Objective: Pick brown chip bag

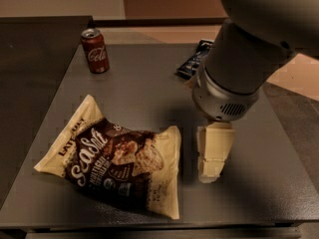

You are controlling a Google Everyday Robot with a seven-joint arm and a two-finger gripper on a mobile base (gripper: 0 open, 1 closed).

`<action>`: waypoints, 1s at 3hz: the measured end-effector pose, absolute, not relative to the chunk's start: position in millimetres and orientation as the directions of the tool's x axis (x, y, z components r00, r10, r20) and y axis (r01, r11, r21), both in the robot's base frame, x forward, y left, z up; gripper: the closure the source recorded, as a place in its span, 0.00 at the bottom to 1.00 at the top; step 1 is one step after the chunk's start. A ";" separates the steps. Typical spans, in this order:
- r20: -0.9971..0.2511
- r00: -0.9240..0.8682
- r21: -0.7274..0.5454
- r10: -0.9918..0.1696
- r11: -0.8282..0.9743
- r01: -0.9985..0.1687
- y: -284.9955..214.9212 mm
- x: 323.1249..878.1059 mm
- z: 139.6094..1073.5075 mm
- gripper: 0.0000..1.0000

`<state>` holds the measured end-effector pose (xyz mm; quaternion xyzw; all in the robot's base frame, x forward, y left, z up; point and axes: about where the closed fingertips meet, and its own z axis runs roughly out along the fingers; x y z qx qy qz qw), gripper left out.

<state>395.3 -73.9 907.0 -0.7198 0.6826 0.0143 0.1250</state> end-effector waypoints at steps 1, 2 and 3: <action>-0.201 0.084 -0.119 -0.976 -0.061 -0.991 -43.7 386.7 890.0 0.00; -0.210 0.079 -0.083 -0.974 -0.063 -0.995 -17.4 380.5 873.2 0.00; -0.213 0.065 -0.041 -0.975 -0.058 -0.997 -2.5 375.5 858.1 0.00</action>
Offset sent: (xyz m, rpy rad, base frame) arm -0.0201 0.0849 -0.0594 0.0216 0.1404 0.0239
